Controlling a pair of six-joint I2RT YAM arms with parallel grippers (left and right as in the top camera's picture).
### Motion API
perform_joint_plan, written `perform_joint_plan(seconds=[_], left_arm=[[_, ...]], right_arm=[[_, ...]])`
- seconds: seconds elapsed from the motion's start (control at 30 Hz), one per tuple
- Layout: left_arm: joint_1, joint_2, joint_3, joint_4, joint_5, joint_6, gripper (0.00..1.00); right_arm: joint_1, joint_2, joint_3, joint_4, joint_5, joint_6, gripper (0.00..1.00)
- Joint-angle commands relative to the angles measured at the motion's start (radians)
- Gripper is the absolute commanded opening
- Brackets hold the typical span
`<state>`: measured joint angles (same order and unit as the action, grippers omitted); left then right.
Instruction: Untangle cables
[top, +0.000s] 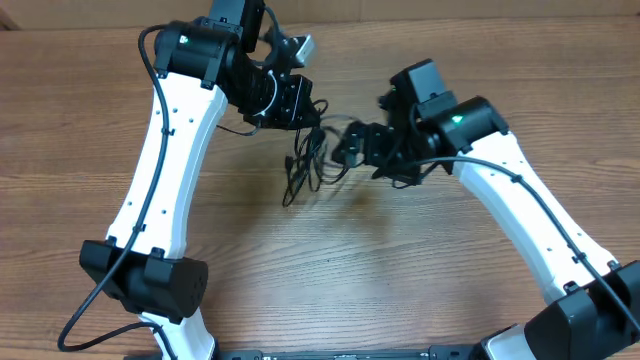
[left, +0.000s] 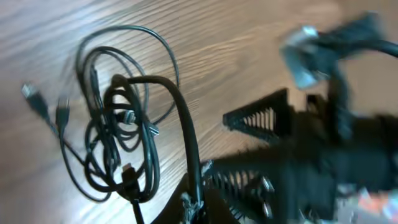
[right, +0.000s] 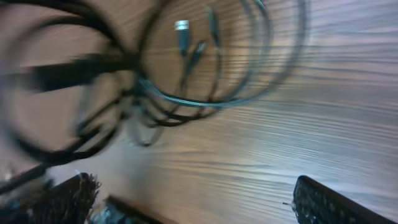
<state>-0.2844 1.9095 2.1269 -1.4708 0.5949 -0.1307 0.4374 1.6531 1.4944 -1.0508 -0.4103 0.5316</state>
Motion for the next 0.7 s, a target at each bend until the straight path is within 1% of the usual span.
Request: perform_joint_plan(seconds=[0.0,0.07,0.17,0.23,0.27,0.33,0.4,0.43,0.5,0.6,0.67], left_arm=[[-0.019,-0.013,0.017,-0.014,-0.146,-0.199,0.04],[-0.019,-0.013,0.017,-0.018,-0.159,-0.241,0.04],[-0.019,-0.013,0.017,-0.015,-0.159,-0.26,0.04],[-0.019,-0.013,0.017,-0.015,-0.154,-0.286,0.04],[-0.019,-0.013,0.017,-0.017,-0.145,-0.303,0.04],[-0.017,-0.013,0.017,-0.016,-0.066,-0.307,0.04],[-0.015,-0.013,0.017,-0.014,-0.014,-0.3,0.04],[-0.015,-0.013,0.017,-0.015,-0.004,-0.3,0.04],[-0.015,-0.013,0.017,-0.016,0.009,-0.3,0.04],[-0.015,-0.013,0.017,-0.014,0.053,-0.296,0.04],[-0.013,-0.013,0.017,-0.018,0.053,-0.296,0.04]], right_arm=[[0.021,-0.006,-0.003,0.072,-0.049,0.086,1.0],[0.038,-0.006,-0.003,0.114,-0.048,0.126,1.0],[0.068,-0.006,-0.003,0.145,-0.047,0.189,0.88],[0.08,-0.005,-0.003,0.157,-0.047,0.207,0.86],[0.085,-0.005,-0.003,0.164,-0.046,0.217,0.85],[0.094,-0.003,-0.003,0.166,-0.029,0.262,0.83],[0.097,0.0,-0.003,0.172,-0.029,0.269,0.82],[0.097,0.0,-0.003,0.171,-0.029,0.269,0.8],[0.098,0.0,-0.003,0.171,-0.031,0.269,0.72],[0.098,0.001,-0.003,0.169,-0.028,0.269,0.71],[0.098,0.003,-0.003,0.155,0.007,0.269,0.7]])
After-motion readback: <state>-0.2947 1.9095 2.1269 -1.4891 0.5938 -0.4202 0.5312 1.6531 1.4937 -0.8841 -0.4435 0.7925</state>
